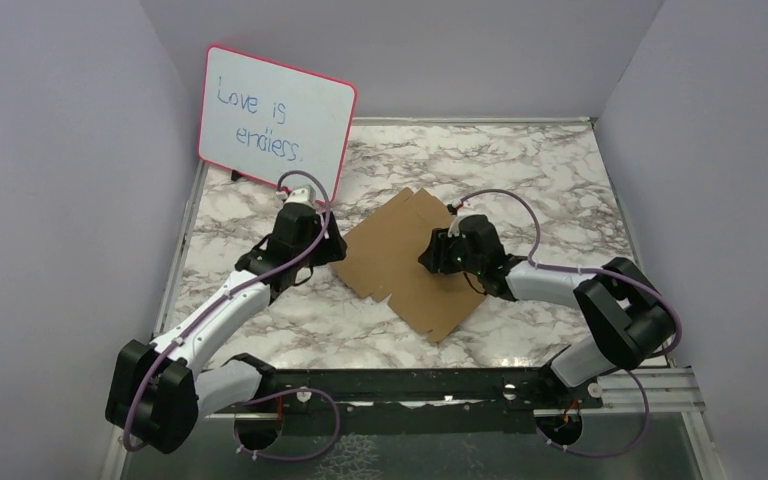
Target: Fold the paper box
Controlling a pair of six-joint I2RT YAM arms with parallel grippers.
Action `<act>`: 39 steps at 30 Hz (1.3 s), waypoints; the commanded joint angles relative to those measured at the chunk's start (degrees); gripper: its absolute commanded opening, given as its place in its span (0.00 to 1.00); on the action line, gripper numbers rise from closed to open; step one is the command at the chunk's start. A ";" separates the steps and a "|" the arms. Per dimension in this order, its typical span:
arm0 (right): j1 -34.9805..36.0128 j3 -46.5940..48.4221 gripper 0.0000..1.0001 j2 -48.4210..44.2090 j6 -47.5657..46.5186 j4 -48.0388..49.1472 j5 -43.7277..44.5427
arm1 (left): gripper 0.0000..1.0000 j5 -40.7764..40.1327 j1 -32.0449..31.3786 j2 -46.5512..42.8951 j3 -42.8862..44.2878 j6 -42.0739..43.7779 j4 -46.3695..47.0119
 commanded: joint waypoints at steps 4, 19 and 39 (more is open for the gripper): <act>-0.15 5.38 0.51 -1.59 -7.27 -7.03 -4.18 | 0.67 9.81 -0.15 -1.07 -10.41 -14.24 9.97; -0.16 3.97 0.51 2.35 -5.49 -4.97 -6.43 | 0.45 13.18 -0.78 4.64 -19.98 -22.62 24.52; -0.13 13.12 0.53 4.92 -5.43 -7.76 -13.64 | 0.00 12.43 -0.55 14.33 -6.94 -9.65 17.08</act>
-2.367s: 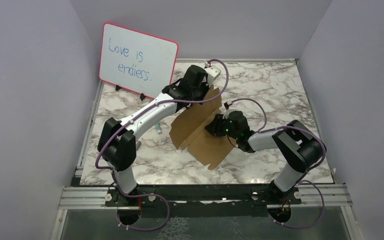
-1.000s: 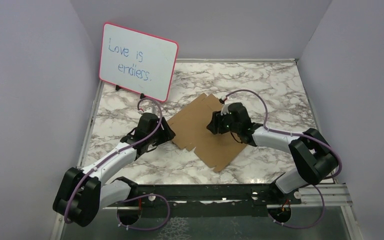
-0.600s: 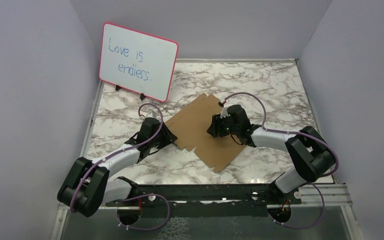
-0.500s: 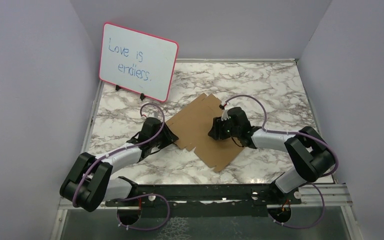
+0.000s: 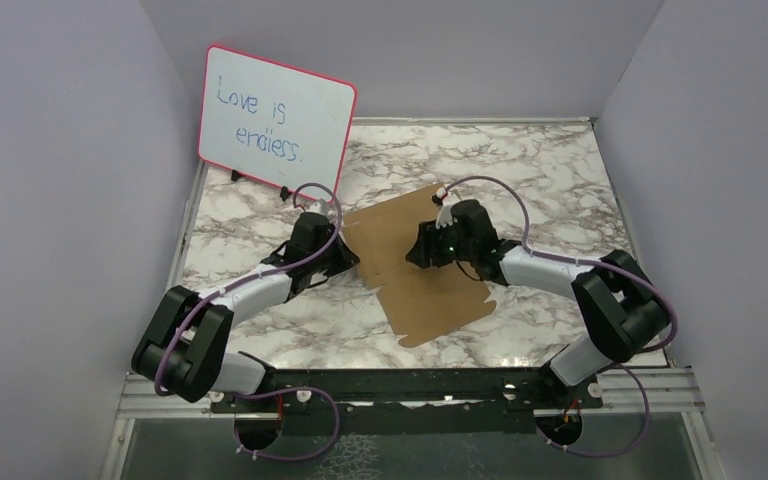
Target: Fold the paper box
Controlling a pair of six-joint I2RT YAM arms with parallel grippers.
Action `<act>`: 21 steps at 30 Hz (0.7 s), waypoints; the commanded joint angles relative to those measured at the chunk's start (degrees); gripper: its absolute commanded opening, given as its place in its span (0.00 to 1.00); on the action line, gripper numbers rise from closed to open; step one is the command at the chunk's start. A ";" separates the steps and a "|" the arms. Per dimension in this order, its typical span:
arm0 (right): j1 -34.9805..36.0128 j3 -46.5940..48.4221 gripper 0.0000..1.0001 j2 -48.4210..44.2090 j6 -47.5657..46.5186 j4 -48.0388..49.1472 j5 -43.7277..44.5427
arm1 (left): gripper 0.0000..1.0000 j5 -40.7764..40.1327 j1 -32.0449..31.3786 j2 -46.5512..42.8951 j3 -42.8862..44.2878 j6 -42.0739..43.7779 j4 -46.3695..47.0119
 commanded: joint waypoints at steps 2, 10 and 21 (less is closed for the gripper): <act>-0.05 8.78 0.52 5.79 -0.55 2.53 -7.23 | 0.00 -1.06 0.38 0.62 5.02 7.21 -6.91; 0.02 14.07 0.46 15.03 4.01 8.88 -12.84 | 0.00 0.03 0.77 2.55 9.81 11.38 -12.15; 0.86 13.25 0.44 21.61 6.68 11.94 -11.48 | 0.00 1.88 0.79 7.63 18.27 16.33 -18.40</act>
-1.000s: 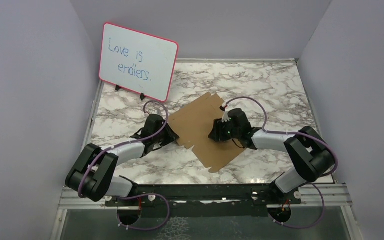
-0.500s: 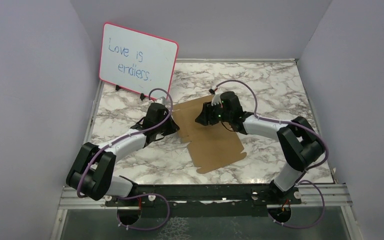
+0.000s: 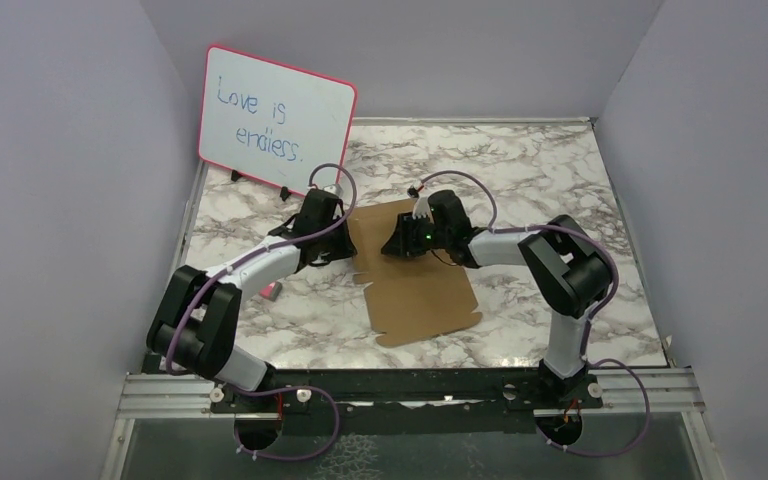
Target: Fold the paper box
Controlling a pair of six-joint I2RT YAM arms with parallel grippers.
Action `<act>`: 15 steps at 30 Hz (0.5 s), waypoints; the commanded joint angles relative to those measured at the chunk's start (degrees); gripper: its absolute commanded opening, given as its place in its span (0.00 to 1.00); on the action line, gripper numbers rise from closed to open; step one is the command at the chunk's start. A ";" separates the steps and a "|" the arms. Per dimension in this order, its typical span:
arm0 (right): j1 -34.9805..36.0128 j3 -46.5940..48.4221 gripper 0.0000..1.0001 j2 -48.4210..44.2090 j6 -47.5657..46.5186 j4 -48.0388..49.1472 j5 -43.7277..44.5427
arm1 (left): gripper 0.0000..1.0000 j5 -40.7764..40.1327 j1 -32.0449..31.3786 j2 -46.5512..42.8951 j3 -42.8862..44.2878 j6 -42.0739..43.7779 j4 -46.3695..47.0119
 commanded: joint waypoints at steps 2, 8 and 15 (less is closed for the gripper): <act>0.51 0.20 0.44 0.89 0.63 1.14 0.49 | 0.00 1.44 0.11 2.29 4.60 4.19 -2.86; -1.06 4.16 0.52 -4.28 -8.13 -7.31 1.26 | 0.00 -2.14 0.05 1.21 6.31 10.08 -4.96; -3.13 18.35 0.56 -4.45 -24.97 -25.86 -5.65 | 0.00 -1.08 0.14 -0.86 7.74 15.75 -5.09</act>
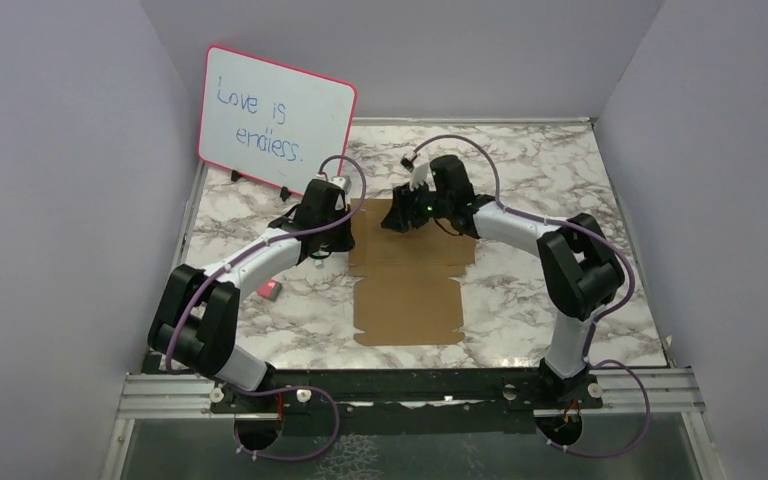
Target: Fold the paper box
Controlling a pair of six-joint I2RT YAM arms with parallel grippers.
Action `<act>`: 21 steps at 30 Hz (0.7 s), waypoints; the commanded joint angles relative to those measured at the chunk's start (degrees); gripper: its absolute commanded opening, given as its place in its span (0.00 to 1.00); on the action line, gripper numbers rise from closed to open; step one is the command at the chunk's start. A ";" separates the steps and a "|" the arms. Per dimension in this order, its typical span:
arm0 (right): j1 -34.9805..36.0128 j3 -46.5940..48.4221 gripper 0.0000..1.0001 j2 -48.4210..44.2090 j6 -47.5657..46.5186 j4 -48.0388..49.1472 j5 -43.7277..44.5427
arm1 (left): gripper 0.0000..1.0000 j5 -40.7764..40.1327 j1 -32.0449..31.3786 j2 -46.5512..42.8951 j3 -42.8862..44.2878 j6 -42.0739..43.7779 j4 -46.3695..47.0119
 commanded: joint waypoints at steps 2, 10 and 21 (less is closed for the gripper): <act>-0.93 9.85 0.59 -2.33 -16.33 -16.10 -3.83 | 0.00 0.92 -0.22 -3.22 2.39 6.18 -0.85; -5.13 20.57 0.65 -0.44 -31.49 -32.10 -9.20 | 0.00 3.93 -0.19 -6.03 2.87 9.57 -0.77; -9.26 25.53 0.73 1.12 -38.53 -36.95 -12.17 | 0.00 4.74 -0.18 -8.66 1.64 11.25 0.15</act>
